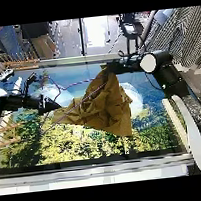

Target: Fold the clothes and pants, and hang the long-sleeved shirts on hangers.

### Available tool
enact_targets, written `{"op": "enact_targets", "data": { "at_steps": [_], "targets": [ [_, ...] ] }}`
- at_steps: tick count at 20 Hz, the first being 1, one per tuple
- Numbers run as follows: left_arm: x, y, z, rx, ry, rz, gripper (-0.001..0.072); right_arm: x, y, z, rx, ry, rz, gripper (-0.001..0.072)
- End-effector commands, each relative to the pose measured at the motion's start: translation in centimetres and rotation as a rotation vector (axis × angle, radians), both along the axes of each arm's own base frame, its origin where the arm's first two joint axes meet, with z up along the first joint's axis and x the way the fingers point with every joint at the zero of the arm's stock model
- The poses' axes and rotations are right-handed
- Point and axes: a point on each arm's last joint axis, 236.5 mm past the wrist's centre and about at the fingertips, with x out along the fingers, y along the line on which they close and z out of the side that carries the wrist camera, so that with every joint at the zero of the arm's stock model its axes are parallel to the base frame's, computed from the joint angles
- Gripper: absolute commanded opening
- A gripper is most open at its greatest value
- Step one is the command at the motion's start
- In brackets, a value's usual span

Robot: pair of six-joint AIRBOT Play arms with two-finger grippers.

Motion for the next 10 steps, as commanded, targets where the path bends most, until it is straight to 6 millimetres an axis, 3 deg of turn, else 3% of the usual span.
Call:
{"op": "enact_targets", "data": {
  "at_steps": [1,4,7,9,10],
  "targets": [
    [1.7,0.1,0.5,-0.049,-0.038,0.051,0.0011,-5.1,4.8,-0.3,-0.038,0.053,0.194,0.0025],
    [1.7,-0.1,2.2,-0.123,-0.054,0.050,0.0010,-10.3,7.6,2.4,-0.092,0.019,0.352,0.0025],
    [-0.7,-1.5,2.5,-0.140,-0.044,-0.067,0.0011,-14.8,10.4,7.1,-0.094,-0.085,0.486,0.0025],
    [-0.1,-2.7,3.8,-0.194,-0.071,-0.054,0.0010,-18.4,12.4,8.4,-0.068,-0.087,0.575,0.0025],
    [0.6,-3.2,5.4,-0.259,-0.119,-0.040,0.0010,-20.1,13.1,8.1,-0.073,-0.065,0.623,0.0025]
  ]
}}
